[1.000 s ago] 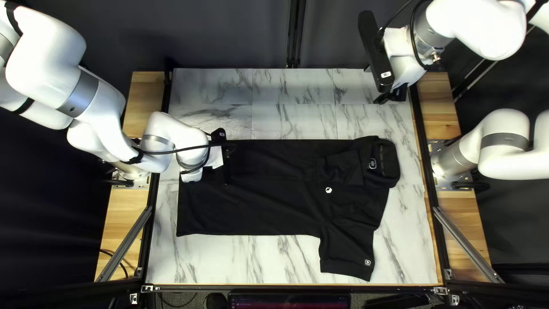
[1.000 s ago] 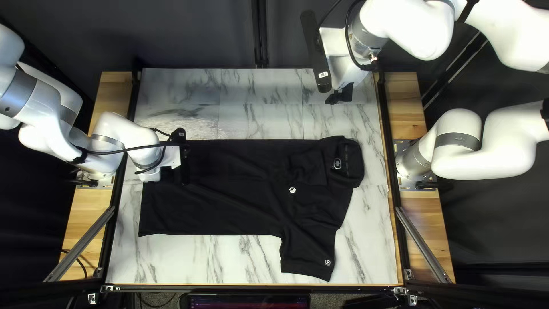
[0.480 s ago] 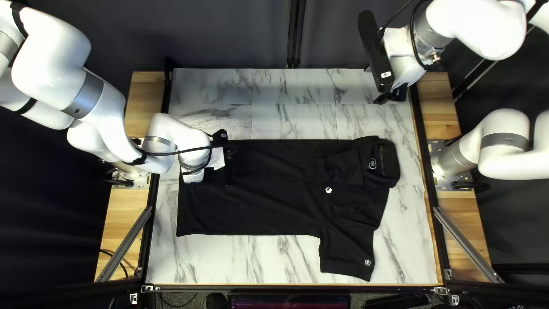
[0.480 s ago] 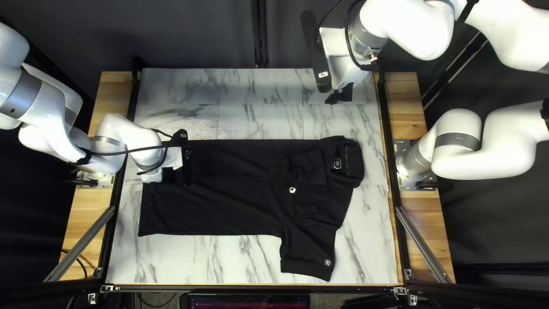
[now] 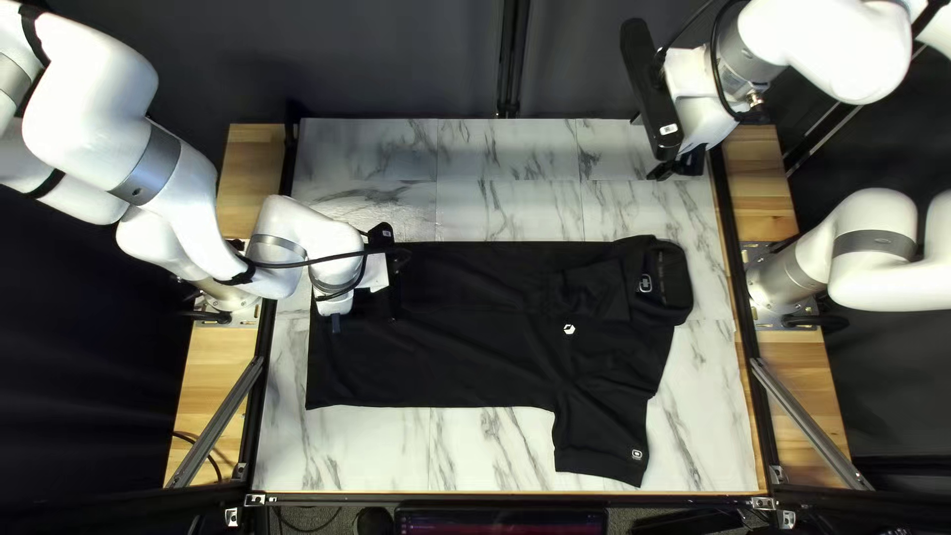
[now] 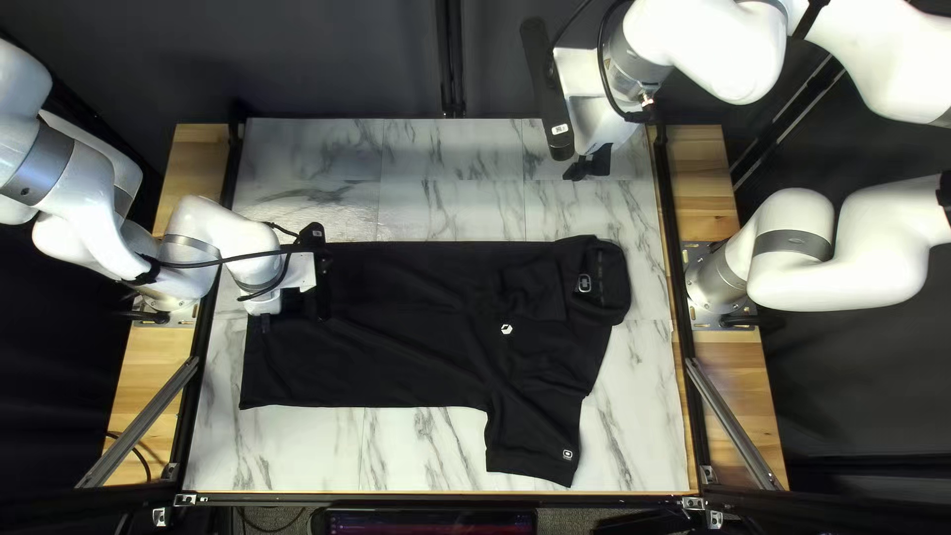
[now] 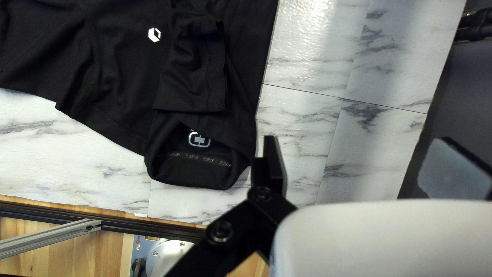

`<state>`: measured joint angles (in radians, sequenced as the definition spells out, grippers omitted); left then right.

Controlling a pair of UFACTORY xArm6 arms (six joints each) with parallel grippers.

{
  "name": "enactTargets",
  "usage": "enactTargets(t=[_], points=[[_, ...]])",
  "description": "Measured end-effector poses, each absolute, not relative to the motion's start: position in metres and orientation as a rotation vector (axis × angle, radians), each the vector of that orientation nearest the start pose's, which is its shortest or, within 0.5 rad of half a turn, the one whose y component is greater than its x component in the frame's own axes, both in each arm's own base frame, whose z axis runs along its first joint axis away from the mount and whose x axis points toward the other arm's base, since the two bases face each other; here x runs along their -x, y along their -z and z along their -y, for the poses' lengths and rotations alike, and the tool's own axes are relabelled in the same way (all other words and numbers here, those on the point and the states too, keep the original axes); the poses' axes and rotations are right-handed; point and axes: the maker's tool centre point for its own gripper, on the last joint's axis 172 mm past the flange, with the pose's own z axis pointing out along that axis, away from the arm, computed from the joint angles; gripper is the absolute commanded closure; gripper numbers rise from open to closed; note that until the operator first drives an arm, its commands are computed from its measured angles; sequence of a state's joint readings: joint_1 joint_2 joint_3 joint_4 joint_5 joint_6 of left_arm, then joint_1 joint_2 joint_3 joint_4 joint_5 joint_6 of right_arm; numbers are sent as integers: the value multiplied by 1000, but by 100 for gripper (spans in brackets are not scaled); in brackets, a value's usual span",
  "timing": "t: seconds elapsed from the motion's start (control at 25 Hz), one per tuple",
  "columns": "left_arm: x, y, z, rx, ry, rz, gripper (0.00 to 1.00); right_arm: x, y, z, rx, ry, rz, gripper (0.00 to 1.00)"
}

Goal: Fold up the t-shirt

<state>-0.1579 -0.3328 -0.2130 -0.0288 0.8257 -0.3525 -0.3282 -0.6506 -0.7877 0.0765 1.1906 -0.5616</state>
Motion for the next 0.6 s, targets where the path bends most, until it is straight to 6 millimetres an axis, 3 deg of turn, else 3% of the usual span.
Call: enactTargets(t=[0.4, 0.6], points=[[-196, -20, 36, 3038, -427, 333, 100, -346, -316, 100, 3137, 405, 337, 0], [-198, -29, 42, 3031, -423, 324, 100, -346, -316, 100, 3137, 405, 337, 0]])
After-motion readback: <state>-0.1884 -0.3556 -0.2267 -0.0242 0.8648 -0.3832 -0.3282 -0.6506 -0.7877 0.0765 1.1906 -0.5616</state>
